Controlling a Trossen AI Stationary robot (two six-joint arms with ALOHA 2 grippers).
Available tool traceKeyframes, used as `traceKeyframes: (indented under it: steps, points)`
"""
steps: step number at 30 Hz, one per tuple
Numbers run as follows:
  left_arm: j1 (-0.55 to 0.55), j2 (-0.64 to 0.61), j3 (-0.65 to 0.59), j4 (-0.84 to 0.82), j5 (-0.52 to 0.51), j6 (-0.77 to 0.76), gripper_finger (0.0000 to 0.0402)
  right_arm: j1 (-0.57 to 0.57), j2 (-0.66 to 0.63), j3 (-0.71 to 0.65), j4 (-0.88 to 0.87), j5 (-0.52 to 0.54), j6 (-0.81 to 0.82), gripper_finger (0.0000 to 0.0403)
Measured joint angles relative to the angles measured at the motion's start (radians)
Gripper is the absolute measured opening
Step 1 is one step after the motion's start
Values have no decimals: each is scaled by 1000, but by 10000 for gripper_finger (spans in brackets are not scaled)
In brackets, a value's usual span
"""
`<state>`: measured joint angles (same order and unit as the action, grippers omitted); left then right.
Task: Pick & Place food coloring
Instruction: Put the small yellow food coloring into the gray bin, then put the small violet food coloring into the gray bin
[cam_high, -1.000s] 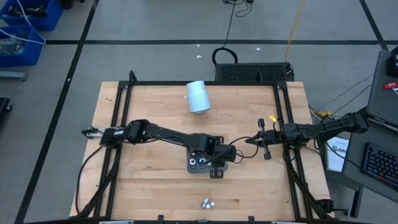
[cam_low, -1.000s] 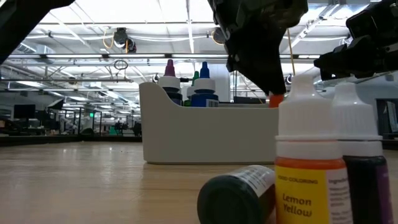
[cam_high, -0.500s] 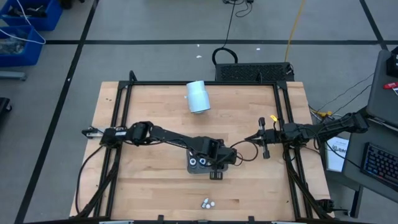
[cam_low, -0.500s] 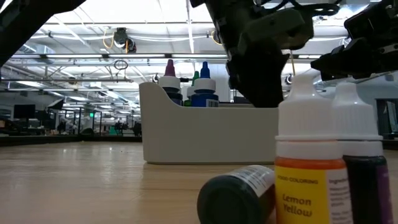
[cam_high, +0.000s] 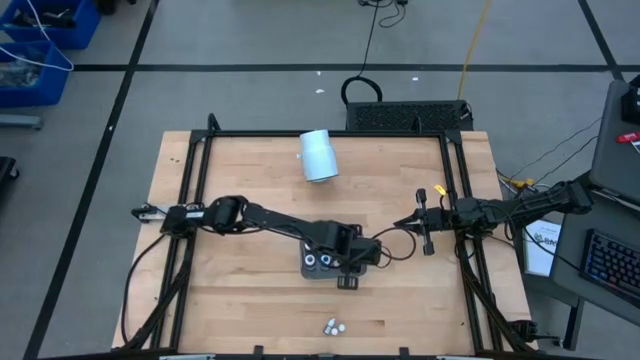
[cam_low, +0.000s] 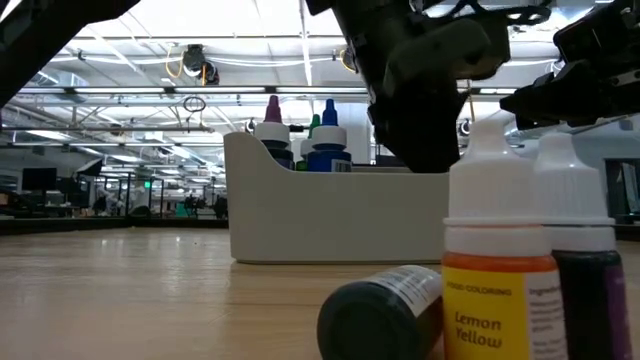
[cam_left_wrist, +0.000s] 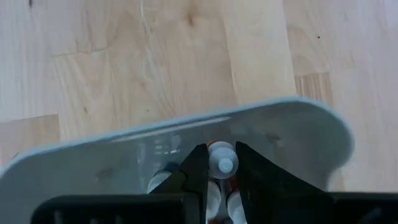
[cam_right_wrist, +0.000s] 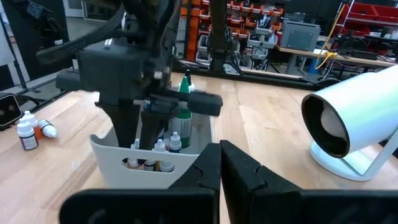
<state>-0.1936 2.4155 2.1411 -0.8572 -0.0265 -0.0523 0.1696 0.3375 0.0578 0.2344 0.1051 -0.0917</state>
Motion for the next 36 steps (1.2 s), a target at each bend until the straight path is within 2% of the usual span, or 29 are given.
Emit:
traceKeyframes:
  steps: [12, 23, 28, 32, 34, 36]
  points:
    - [6, 22, -2, 5, 12, 5, 69, 0, 0, 0, 0, 0, 0, 0]
    - [-5, 4, -2, 21, 56, 20, 161, 0, 0, 0, 0, -1, 1, 0]
    - [-22, -130, -1, -24, 54, 38, 171, 0, 0, 0, 1, -1, 1, 0]
    - [-58, -304, 1, -107, 39, 46, 172, 0, -1, 0, 3, -1, 1, 0]
    - [-83, -395, 1, -161, -7, 48, 172, 0, -2, 0, 2, -3, 1, 0]
    - [-125, -499, -1, -210, -100, 47, 171, 0, -3, 0, 6, -3, 1, 0]
